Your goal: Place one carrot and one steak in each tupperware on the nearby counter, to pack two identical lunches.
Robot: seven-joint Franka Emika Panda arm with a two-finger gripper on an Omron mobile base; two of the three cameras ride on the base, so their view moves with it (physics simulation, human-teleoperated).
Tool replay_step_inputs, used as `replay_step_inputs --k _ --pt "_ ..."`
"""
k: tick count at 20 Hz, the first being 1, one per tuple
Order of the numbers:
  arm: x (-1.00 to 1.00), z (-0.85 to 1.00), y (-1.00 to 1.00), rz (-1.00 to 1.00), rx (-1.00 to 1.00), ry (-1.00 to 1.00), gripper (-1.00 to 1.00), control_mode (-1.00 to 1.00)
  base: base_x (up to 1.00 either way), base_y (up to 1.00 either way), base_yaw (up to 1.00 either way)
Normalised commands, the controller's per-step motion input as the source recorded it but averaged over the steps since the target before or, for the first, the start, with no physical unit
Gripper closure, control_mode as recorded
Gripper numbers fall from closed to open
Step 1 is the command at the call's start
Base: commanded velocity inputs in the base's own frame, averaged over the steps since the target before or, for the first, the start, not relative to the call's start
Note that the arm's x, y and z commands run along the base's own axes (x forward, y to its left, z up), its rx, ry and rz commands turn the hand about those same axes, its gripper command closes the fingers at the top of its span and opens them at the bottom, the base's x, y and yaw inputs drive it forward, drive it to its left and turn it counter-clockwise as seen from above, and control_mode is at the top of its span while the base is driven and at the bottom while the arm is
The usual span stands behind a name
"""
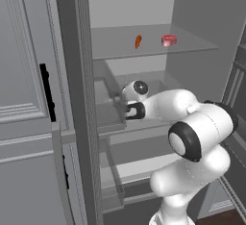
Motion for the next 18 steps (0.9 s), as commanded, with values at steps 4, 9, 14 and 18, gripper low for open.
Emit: replay_step_inputs --k 4,9,14,18 --pt "-1.0 0.75 -0.45 -0.07 0.0 -0.06 1.0 -1.0 0.0 0.0 0.0" --pt "-1.0 0.97 -0.48 -0.08 0.01 0.0 1.0 -1.0 0.0 0.0 0.0" --pt "-1.0 0.68 -0.25 -0.07 0.0 0.06 1.0 -1.0 0.0 0.0 0.0" --pt "-1.0 0.26 -0.16 -0.08 0.0 0.09 1.0 -1.0 0.0 0.0 0.0"
